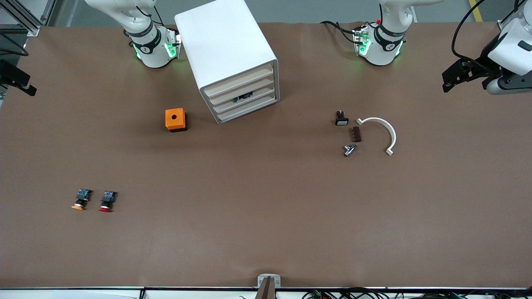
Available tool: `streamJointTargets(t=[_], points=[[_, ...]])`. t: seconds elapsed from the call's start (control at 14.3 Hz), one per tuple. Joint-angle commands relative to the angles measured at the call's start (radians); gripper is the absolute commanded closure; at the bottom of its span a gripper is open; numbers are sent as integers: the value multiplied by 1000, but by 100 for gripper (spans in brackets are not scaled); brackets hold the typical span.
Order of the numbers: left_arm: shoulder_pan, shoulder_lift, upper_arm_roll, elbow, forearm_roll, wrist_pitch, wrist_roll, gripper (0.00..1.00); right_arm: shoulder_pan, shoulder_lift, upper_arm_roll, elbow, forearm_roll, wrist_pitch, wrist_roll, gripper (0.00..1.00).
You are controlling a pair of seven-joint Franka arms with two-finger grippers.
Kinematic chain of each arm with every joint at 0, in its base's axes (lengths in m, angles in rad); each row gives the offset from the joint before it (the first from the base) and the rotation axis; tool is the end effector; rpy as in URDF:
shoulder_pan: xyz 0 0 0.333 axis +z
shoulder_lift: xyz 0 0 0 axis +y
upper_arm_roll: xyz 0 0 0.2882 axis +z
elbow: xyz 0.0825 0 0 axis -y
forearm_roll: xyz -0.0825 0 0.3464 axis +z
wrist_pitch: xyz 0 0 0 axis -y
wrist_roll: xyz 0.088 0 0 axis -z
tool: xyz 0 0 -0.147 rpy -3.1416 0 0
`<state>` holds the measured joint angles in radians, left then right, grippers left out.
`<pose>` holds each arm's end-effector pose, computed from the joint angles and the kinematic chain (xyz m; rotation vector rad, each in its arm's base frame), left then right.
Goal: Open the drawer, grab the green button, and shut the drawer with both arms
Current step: 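Move the left gripper toward the white drawer cabinet's handle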
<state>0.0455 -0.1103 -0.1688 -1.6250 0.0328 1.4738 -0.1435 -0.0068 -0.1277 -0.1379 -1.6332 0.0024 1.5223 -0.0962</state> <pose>0.4703 -0.0573 0.5792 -3.0845 -0.0371 0.0544 0.4707 -0.0722 0.5882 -3.1227 0.0740 -0.0279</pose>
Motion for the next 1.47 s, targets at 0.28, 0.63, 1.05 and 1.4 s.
streamJointTargets(t=[0.28, 0.63, 1.05, 1.4], points=[[-4, 55, -5, 46, -11, -21, 4, 0, 4, -29, 3, -27, -22, 12, -13, 0], [-10, 231, -53, 68, -14, 44, -7, 0, 5, -27, 4, -24, -22, 12, -13, 0], [-131, 446, -78, 86, -13, 189, -440, 0, 5, -23, 3, -27, -22, 19, -13, 0], [-211, 636, -83, 175, -71, 250, -698, 0, 7, -23, 3, -30, -22, 9, -13, 0]])
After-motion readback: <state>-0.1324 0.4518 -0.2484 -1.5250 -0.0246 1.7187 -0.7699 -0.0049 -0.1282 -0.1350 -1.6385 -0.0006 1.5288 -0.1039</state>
